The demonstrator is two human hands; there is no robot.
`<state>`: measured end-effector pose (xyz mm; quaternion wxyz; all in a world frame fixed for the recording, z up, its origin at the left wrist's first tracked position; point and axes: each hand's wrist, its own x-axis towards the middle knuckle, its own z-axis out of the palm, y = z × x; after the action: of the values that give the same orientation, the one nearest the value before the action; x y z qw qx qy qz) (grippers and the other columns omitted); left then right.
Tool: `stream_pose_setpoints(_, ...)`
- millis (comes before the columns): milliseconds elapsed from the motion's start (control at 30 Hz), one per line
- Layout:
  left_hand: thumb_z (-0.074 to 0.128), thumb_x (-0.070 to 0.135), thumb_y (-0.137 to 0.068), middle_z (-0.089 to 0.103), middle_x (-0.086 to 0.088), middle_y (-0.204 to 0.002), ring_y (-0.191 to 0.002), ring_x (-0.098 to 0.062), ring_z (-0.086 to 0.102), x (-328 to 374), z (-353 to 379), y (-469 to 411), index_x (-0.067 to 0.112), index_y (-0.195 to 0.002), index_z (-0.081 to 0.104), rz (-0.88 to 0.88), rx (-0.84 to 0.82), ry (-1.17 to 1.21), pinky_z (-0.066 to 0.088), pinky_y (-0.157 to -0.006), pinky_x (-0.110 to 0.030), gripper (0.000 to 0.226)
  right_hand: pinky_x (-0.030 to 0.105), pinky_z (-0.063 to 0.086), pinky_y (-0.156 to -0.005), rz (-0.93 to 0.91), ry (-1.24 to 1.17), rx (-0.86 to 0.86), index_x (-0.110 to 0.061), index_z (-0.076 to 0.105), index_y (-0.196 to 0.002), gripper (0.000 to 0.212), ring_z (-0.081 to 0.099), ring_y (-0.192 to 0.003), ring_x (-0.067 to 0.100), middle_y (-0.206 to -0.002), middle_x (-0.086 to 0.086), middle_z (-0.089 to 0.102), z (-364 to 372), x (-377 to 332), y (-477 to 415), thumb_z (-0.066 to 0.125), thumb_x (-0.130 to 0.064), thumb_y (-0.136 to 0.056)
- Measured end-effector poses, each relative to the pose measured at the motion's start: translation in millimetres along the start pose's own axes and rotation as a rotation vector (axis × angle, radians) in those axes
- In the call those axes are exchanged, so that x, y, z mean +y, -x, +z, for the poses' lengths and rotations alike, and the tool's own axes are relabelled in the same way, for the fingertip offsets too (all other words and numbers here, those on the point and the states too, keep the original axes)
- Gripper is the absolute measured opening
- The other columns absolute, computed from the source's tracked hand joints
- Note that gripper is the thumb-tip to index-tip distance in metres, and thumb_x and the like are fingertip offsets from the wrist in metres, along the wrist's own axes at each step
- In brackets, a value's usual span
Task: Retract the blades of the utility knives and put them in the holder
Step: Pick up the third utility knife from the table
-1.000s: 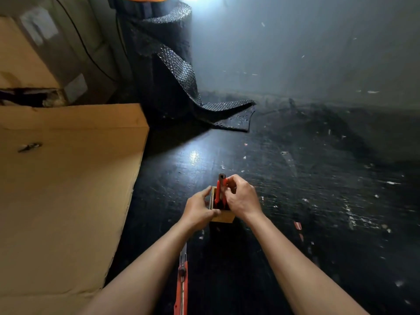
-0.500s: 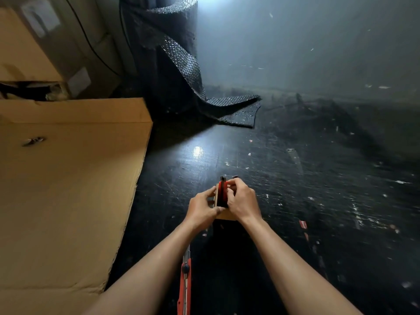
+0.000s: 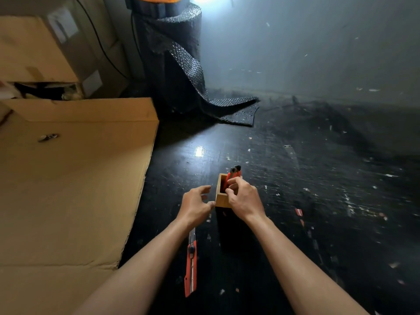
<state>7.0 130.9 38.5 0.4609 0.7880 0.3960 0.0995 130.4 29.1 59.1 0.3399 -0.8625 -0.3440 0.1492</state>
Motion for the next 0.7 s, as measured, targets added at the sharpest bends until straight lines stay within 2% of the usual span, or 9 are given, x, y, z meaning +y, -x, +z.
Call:
stream_pose_setpoints(167, 0.079, 0.02, -0.085, 0.07, -0.004, -0.13, -0.117, -0.016, 0.067, -26, -8, 38, 0.014, -0.137, 0.062, 0.005, 0.003, -0.139, 0.055, -0.101, -0.031, 0.055, 0.041, 0.058, -0.082, 0.03, 0.035, -0.114, -0.018, 0.067, -0.11, 0.02, 0.069, -0.094, 0.021, -0.104, 0.002, 0.074, 21, 0, 37, 0.061, -0.025, -0.092)
stream_pose_setpoints(333, 0.079, 0.022, -0.08, 0.074, 0.0, -0.116, -0.106, -0.015, 0.071, -63, -10, 71, 0.017, -0.125, 0.069, -0.106, -0.024, -0.199, 0.059, -0.094, -0.035, 0.046, 0.04, 0.058, -0.081, 0.097, 0.098, -0.281, -0.02, 0.066, -0.116, 0.026, 0.069, -0.095, 0.021, -0.107, 0.003, 0.074, 55, 5, 76, 0.062, -0.028, -0.092)
stream_pose_setpoints(467, 0.079, 0.016, -0.082, 0.075, 0.004, -0.109, -0.095, -0.007, 0.067, -85, -4, 92, 0.016, -0.116, 0.073, -0.189, -0.057, -0.174, 0.052, -0.084, -0.021, 0.035, 0.039, 0.057, -0.085, 0.146, 0.12, -0.397, -0.018, 0.065, -0.122, 0.03, 0.067, -0.103, 0.023, -0.116, 0.006, 0.07, 78, 9, 105, 0.062, -0.024, -0.093)
stream_pose_setpoints(567, 0.077, 0.014, -0.083, 0.077, 0.002, -0.108, -0.095, -0.008, 0.07, -99, 2, 105, 0.016, -0.115, 0.074, -0.248, -0.096, -0.137, 0.051, -0.08, -0.017, 0.033, 0.033, 0.058, -0.079, 0.176, 0.091, -0.491, -0.018, 0.069, -0.113, 0.021, 0.068, -0.093, 0.016, -0.107, 0.004, 0.071, 90, 11, 123, 0.061, -0.018, -0.093)
stream_pose_setpoints(700, 0.079, 0.009, -0.082, 0.075, 0.006, -0.097, -0.082, -0.001, 0.067, -110, 8, 114, 0.016, -0.113, 0.075, -0.311, -0.134, -0.063, 0.045, -0.066, -0.006, 0.032, 0.032, 0.061, -0.076, 0.236, -0.018, -0.548, -0.021, 0.072, -0.103, 0.017, 0.069, -0.081, 0.008, -0.095, -0.004, 0.071, 101, 12, 137, 0.062, -0.014, -0.092)
